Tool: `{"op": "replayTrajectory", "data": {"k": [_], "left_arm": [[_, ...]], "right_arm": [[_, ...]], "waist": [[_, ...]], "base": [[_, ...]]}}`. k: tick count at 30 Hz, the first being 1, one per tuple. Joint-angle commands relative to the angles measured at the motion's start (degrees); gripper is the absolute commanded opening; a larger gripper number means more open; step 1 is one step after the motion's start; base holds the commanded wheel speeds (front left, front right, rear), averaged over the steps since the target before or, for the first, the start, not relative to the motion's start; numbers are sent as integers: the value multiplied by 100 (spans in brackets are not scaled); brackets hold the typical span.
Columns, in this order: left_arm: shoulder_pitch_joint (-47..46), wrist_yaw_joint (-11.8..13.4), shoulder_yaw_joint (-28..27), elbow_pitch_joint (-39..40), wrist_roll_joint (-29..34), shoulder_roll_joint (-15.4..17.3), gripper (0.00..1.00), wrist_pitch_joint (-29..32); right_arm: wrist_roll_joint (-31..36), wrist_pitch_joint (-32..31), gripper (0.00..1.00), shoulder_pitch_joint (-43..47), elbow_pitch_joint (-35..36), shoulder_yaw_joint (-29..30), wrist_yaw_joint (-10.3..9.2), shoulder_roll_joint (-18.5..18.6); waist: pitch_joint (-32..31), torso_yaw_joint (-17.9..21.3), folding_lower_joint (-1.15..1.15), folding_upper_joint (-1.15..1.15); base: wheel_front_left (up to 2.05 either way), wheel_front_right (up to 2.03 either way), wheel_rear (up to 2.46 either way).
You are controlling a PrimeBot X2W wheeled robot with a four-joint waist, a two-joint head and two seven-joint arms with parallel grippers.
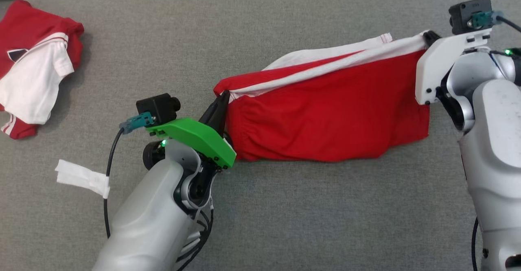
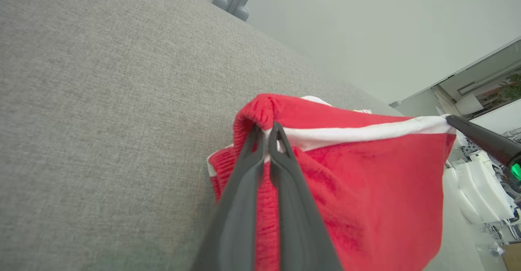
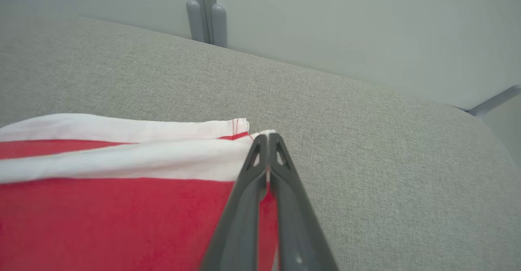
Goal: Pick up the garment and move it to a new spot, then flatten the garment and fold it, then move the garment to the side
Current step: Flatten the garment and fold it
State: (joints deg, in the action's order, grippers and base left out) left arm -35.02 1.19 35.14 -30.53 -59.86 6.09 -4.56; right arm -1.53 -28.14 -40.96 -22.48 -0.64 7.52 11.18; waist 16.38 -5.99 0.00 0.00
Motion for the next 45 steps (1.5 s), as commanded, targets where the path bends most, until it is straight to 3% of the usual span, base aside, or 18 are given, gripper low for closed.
{"op": "replayTrajectory", "data": {"k": [1, 9, 11, 12, 13, 14, 20, 24, 28, 37, 45], "left_arm": [[-175, -7, -20, -107, 54, -38, 0, -59], [-612, -10, -16, -611, -20, -239, 0, -377], [-669, -37, -27, -691, -71, -263, 42, -485], [-686, -74, -16, -736, -112, -274, 97, -516], [-711, -76, 4, -770, -133, -282, 100, -537], [-741, -113, 21, -798, -173, -290, 100, -580], [-684, -307, 58, -987, -16, -296, 100, -922], [-436, -434, -172, -878, 431, -72, 100, -1066], [178, -488, -776, -159, 1379, 69, 100, -1057], [1997, -761, -2104, 1782, 3439, -108, 100, -1058], [3070, -861, -2773, 2644, 4177, -274, 100, -1058]], "right_arm": [[166, 160, 0, -180, -177, 41, -6, -28], [755, 997, 0, -814, -1074, 296, -7, -250], [846, 1205, 0, -917, -1273, 385, -7, -289], [852, 1303, 13, -948, -1388, 420, -7, -335], [819, 1397, 58, -981, -1471, 420, -7, -386], [777, 1491, 100, -1019, -1562, 469, -7, -426], [279, 1801, 100, -1114, -2025, 670, -7, -581], [-67, 1709, 100, -1081, -2217, 946, -7, -604], [-323, 1365, 100, -943, -2352, 1189, -7, -574], [-156, 1012, 100, -453, -2536, 1364, -7, -309], [-38, 906, 100, -273, -2786, 1693, -6, -369]], "waist": [[257, -81, 0, 0], [508, -206, 0, 0], [538, -226, 0, 0], [550, -234, 0, 0], [556, -242, 0, 0], [558, -248, 0, 0], [394, -245, 0, 0], [207, -203, 0, 0], [49, -197, 0, 0], [-38, -438, 0, 0], [40, -649, 0, 0]], "base": [[0, 0, 0], [0, 0, 0], [0, 0, 0], [0, 0, 0], [0, 0, 0], [0, 0, 0], [0, 0, 0], [0, 0, 0], [0, 0, 0], [0, 0, 0], [0, 0, 0]]}}
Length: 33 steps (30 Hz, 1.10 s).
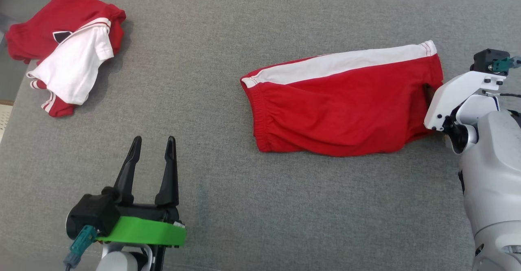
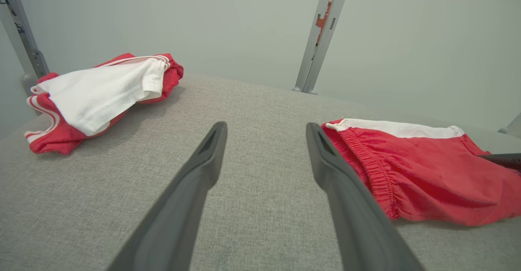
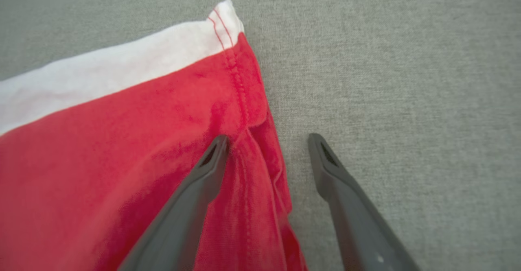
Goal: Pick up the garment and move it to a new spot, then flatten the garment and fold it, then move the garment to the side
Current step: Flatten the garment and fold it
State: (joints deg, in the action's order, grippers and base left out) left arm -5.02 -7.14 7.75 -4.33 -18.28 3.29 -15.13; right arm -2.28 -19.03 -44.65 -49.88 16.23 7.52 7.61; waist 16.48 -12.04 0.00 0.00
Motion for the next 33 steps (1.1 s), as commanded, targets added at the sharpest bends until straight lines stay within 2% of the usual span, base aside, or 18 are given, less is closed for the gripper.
{"op": "replayTrajectory", "data": {"k": [1, 7, 8, 9, 10, 14, 20, 25, 33], "left_arm": [[148, -32, -71, 67, 38, -5, 100, -1], [435, -40, -92, 253, -97, -37, 100, -1], [453, -40, -81, 270, -144, -38, 100, -1], [468, -40, -72, 282, -184, -37, 100, -1], [481, -41, -61, 285, -203, -37, 100, -1], [487, -42, -23, 259, -251, -39, 100, -1], [495, -43, 85, 254, -290, -37, 100, -1], [502, -42, 77, 323, -313, -34, 100, -1], [477, -42, 139, 340, -323, -35, 100, -1]], "right_arm": [[86, -17, 100, 108, -72, 18, -6, -12], [215, -327, 100, 165, -364, -64, 0, -88], [206, -383, 42, 177, -411, -135, 17, -125], [184, -409, 3, 182, -430, -179, 20, -136], [174, -476, 0, 198, -467, -246, 22, -132], [249, -402, 0, 261, -422, -270, -10, 63], [574, -38, 0, 359, -41, 24, -16, 370], [896, 221, 0, 530, 484, 386, -10, 531], [1555, 214, 0, 867, 1417, 787, -8, 764]], "waist": [[36, -61, 0, 0], [65, -177, 0, 0], [66, -192, 0, 0], [67, -202, 0, 0], [66, -210, 0, 0], [42, -186, 0, 0], [-84, 11, 0, 0], [-219, 233, 0, 0], [-385, 427, 0, 0]], "base": [[0, 0, 0], [0, 0, 0], [0, 0, 0], [0, 0, 0], [0, 0, 0], [0, 0, 0], [0, 0, 0], [0, 0, 0], [0, 0, 0]]}}
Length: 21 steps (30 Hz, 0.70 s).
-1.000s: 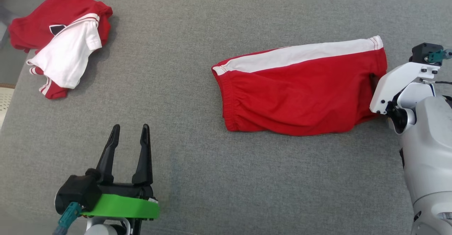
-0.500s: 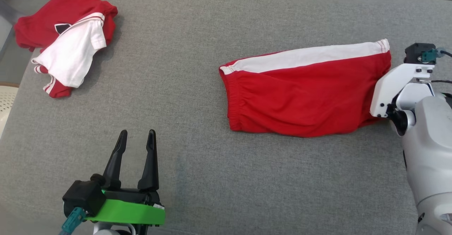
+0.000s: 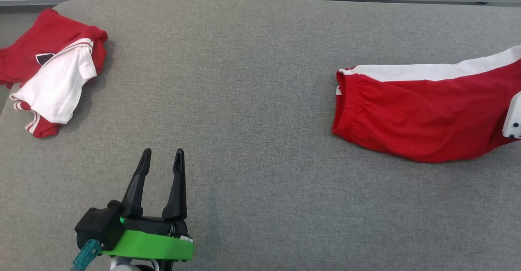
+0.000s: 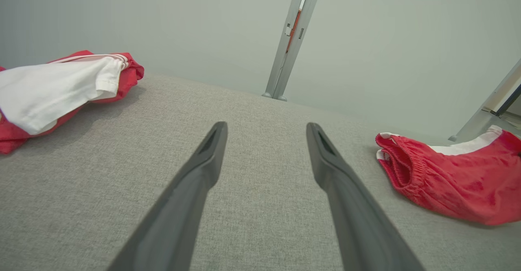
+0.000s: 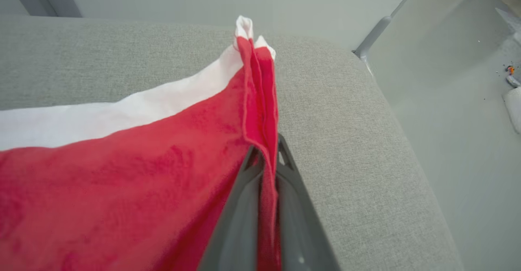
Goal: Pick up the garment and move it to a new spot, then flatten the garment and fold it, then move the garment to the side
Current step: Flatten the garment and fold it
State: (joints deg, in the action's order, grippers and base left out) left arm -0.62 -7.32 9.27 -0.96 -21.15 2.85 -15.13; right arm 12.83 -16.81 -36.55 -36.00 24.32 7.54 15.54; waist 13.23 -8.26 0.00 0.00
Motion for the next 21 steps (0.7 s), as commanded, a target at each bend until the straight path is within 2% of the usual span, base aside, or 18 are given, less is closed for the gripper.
{"op": "replayTrajectory", "data": {"k": [1, 5, 10, 14, 21], "left_arm": [[40, -24, -11, -1, -38, 10, 100, -1], [63, -24, 9, -18, -45, 9, 100, -1], [119, -24, 65, -45, -41, 9, 100, -2], [136, -23, 85, -47, -74, 9, 100, -2], [144, -23, 125, -71, -116, 10, 100, -2]], "right_arm": [[108, -38, 0, 91, 131, -63, -10, -45], [102, -213, 0, 127, 497, -486, -10, -275], [-189, -484, 0, 225, 828, -1350, -10, -730], [-500, -656, 0, 292, 921, -1994, -10, -950], [-718, -766, 0, 367, 858, -2455, -10, -1136]], "waist": [[-77, 56, 0, 0], [-149, 74, 0, 0], [-248, 31, 0, 0], [-287, -72, 0, 0], [-292, -338, 0, 0]], "base": [[0, 0, 0], [0, 0, 0], [0, 0, 0], [0, 0, 0], [0, 0, 0]]}}
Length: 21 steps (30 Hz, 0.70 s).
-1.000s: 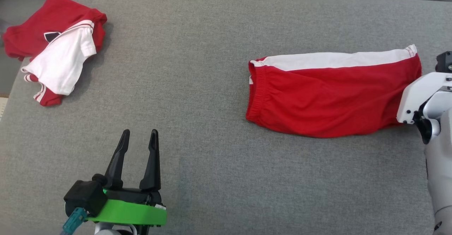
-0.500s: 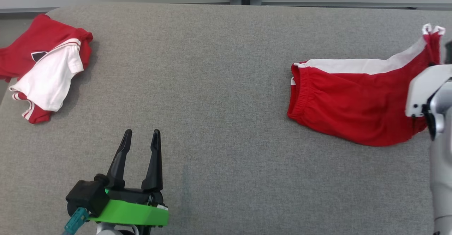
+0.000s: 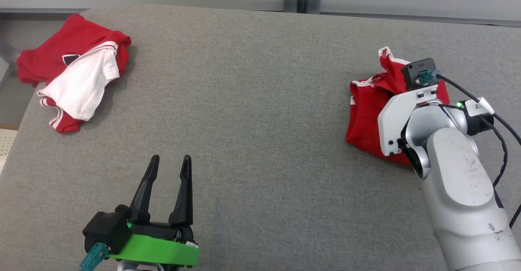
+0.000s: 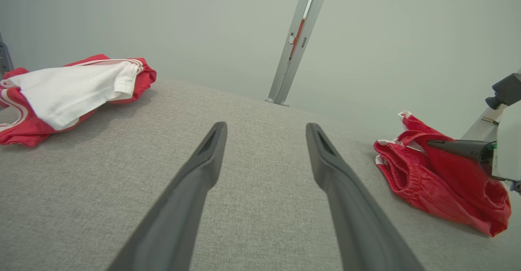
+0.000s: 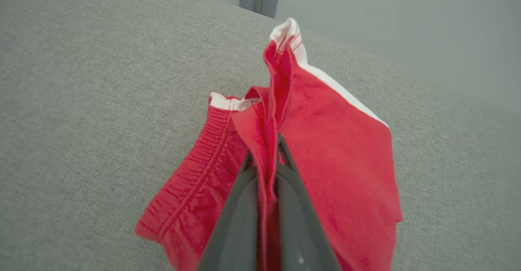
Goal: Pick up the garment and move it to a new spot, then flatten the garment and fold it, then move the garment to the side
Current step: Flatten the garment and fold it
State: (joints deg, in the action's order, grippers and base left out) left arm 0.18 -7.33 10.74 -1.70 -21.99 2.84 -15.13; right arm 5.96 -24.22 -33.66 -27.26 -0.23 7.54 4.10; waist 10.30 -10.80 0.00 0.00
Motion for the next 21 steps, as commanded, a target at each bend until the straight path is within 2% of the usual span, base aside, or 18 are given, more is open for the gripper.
{"op": "replayTrajectory", "data": {"k": [1, 9, 10, 11, 17, 21], "left_arm": [[63, -20, -23, 3, -43, 10, 100, -2], [71, -20, -31, -2, -81, 10, 100, -2], [70, -20, -33, -7, -83, 10, 100, -2], [70, -20, -34, -10, -84, 10, 100, -2], [111, -20, -65, -27, -87, 10, 100, -2], [148, -19, -84, -4, -97, 10, 100, -2]], "right_arm": [[-12, -14, 0, 70, -35, 3, -10, -4], [-104, 134, 0, -34, -368, -1, -10, -98], [-136, 168, 22, -46, -417, -47, -10, -104], [-184, 187, 100, -50, -447, -67, -11, -107], [-1533, 467, 100, -149, -227, -163, -11, -107], [-1571, 656, 100, -1, 127, 181, -11, -20]], "waist": [[4, -118, 0, 0], [27, -282, 0, 0], [25, -289, 0, 0], [18, -291, 0, 0], [-74, -224, 0, 0], [-145, -127, 0, 0]], "base": [[0, 0, 0], [0, 0, 0], [0, 0, 0], [0, 0, 0], [0, 0, 0], [0, 0, 0]]}}
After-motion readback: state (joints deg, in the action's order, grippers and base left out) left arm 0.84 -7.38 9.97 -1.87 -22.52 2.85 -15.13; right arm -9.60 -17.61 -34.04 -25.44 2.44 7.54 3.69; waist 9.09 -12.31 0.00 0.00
